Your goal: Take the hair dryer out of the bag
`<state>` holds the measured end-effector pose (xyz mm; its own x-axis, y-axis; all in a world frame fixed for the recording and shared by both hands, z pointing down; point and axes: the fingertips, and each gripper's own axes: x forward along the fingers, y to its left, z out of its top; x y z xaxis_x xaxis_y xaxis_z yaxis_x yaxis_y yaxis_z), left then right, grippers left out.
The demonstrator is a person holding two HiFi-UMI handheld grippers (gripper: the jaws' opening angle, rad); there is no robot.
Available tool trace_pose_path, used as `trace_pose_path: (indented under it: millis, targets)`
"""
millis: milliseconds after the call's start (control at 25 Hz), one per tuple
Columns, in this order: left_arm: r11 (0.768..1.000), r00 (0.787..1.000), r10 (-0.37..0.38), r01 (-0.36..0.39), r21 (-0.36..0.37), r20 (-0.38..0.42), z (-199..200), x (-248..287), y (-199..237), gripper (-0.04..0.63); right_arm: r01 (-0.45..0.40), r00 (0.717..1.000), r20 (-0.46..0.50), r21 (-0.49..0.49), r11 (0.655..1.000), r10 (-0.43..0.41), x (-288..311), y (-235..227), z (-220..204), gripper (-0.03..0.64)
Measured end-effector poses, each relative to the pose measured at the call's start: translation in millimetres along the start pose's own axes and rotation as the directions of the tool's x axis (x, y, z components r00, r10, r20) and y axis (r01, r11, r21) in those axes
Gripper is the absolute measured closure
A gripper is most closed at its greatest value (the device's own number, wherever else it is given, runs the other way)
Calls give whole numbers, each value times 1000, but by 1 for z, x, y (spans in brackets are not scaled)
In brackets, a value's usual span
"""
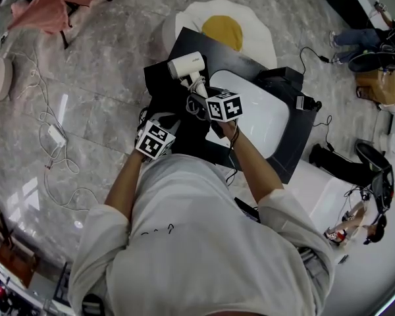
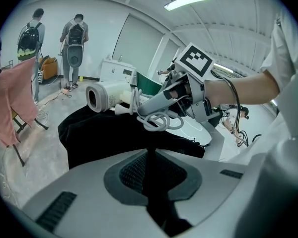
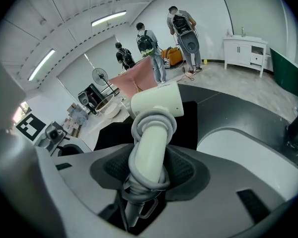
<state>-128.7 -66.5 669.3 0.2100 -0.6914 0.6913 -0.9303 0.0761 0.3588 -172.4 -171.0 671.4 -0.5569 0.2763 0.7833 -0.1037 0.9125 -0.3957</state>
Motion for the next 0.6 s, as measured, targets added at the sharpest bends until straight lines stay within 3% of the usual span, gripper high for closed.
trace_pose_path:
  millis: [320, 600]
  targets:
    - [1000, 1000, 9, -9, 2, -12, -3, -4, 2, 537, 9, 1000, -13, 36, 999, -9, 12, -2, -12, 422]
    - [999, 999, 25, -26, -28, -23, -7, -2, 10, 537, 41, 999, -11, 4, 999, -41, 22, -4, -20, 416]
